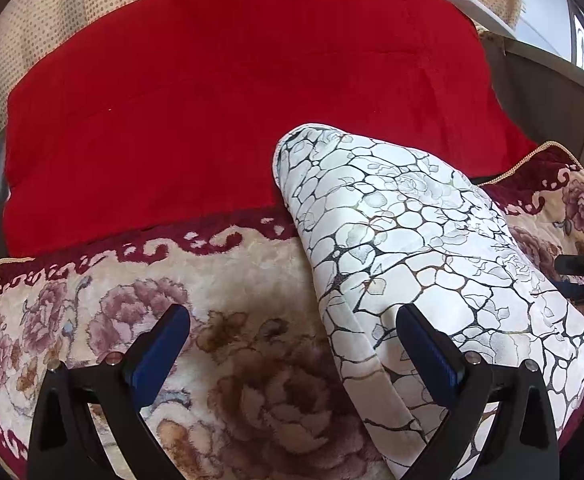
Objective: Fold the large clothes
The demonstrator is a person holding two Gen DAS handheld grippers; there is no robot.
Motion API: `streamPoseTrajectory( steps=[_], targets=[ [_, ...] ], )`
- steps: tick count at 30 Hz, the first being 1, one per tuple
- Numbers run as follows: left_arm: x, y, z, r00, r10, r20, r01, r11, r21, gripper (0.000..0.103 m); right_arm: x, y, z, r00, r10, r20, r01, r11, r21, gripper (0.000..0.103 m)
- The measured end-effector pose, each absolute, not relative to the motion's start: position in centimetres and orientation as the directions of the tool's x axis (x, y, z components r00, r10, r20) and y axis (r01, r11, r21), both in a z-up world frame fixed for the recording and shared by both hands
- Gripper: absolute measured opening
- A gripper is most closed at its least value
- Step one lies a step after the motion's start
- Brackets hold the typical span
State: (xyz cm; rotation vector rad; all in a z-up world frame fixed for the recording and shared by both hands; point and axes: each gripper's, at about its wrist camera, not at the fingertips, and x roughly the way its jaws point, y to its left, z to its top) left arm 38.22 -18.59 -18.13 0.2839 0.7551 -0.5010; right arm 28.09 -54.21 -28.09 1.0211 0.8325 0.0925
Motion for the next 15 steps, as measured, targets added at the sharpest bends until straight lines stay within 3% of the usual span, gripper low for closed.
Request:
streamPoseTrajectory(
  steps=[7, 13, 15],
  targets=[
    [38.3, -19.4, -18.3, 0.551, -0.402, -0.731, 0.579, 0.815, -0.013, 0.102, 28.7, -54.1, -29.3, 0.683, 0.449, -0.577, 0.303, 0.544, 0.782, 0.079],
    [40.3, -19.8, -20.5, 0.298, -0.537, -0.789, 0.608, 0.744, -0.276, 0.102, 29.2, -54.6, -30.9, 0.68, 0.489, -0.546, 0.288, 0.506, 0.813, 0.079],
    [41.0, -20.0, -21.7, 0.188, -0.579, -0.793, 0.595, 0.709, -0.377, 0.102, 29.4, -54.5, -31.0, 0.683, 0.502, -0.53, 0.276, 0.495, 0.824, 0.084]
  ],
)
